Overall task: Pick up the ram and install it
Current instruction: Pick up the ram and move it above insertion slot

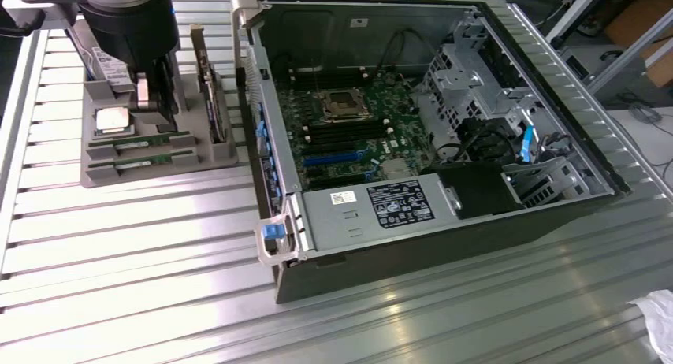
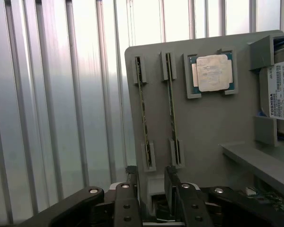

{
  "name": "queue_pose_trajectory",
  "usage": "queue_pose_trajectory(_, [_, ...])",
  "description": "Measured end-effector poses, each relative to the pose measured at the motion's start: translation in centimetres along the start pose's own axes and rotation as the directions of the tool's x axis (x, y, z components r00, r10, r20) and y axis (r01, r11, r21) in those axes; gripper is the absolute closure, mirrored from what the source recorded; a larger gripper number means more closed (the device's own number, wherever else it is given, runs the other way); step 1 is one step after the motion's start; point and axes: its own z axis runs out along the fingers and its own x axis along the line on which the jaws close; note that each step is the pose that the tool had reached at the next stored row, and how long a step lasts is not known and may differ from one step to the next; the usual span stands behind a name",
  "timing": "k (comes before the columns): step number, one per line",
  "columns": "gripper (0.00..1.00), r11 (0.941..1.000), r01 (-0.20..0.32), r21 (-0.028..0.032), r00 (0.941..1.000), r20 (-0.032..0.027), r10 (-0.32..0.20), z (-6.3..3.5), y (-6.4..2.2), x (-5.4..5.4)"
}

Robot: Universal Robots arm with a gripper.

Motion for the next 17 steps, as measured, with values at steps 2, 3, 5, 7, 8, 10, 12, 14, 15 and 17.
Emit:
queue_pose_trajectory(2, [0.64,1.0,0.0,0.0,1.0,0.0,0.0,0.08,0.0,0.0])
queue_pose_trajectory(3, [0.64,1.0,0.0,0.0,1.0,0.0,0.0,0.12,0.0,0.0])
queue_pose_trajectory(5, [0.64,1.0,0.0,0.0001,1.0,0.0001,0.0,0.18,0.01,0.0])
queue_pose_trajectory(7, [0.64,1.0,0.0,0.0,1.0,0.0,0.0,0.22,0.01,0.0])
queue_pose_trajectory(8, [0.64,1.0,0.0,0.0,1.0,0.0,0.0,0.25,0.01,0.0])
queue_pose_trajectory(10, [0.64,1.0,0.0,0.0001,1.0,0.0001,0.0,0.31,0.01,0.0])
queue_pose_trajectory(12, [0.64,1.0,0.0,0.0,1.0,0.0,0.0,0.39,0.01,0.0])
queue_pose_trajectory(14, [0.64,1.0,0.0,0.0,1.0,0.0,0.0,0.44,0.01,-0.01])
queue_pose_trajectory(15, [0.64,1.0,0.0,0.0,1.0,0.0,0.0,0.46,0.01,-0.01])
queue_pose_trajectory(17, [0.64,1.0,0.0,0.0,1.0,0.0,0.0,0.5,0.02,-0.01])
